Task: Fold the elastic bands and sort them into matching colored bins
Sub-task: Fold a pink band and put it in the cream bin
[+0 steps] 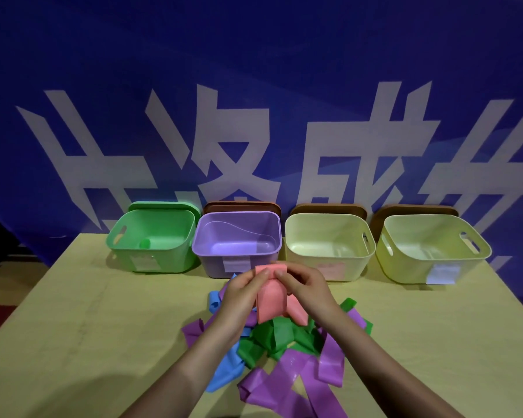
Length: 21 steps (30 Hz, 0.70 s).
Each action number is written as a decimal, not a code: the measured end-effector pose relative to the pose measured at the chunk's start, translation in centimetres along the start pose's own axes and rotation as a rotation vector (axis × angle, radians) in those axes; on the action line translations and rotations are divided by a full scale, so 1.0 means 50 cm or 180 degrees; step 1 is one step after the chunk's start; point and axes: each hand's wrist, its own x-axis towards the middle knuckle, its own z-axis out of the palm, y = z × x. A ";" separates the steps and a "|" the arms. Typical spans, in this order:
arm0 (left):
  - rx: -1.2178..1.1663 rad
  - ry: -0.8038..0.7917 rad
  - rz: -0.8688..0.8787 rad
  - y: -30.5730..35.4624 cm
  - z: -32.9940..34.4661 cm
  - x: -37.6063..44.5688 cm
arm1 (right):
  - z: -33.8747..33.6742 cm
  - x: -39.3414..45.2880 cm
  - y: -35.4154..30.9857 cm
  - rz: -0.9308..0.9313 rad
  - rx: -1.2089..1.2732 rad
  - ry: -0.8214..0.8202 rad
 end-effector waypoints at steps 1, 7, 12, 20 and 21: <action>0.0091 0.0057 0.0066 0.000 -0.001 0.000 | 0.002 0.002 0.003 -0.0071 -0.0143 0.0021; 0.0594 0.0446 0.0465 0.004 0.006 -0.003 | 0.011 0.003 0.010 -0.0396 -0.0578 0.0210; 0.0411 0.0422 0.0454 0.008 0.005 -0.004 | 0.016 0.004 0.003 -0.0669 -0.0931 0.0377; -0.0044 0.0371 -0.0147 0.000 0.010 -0.006 | 0.025 0.003 -0.023 -0.0350 -0.0160 0.0392; -0.0010 0.0409 -0.0186 0.001 0.013 -0.007 | 0.025 0.002 -0.023 -0.0315 -0.0175 0.0375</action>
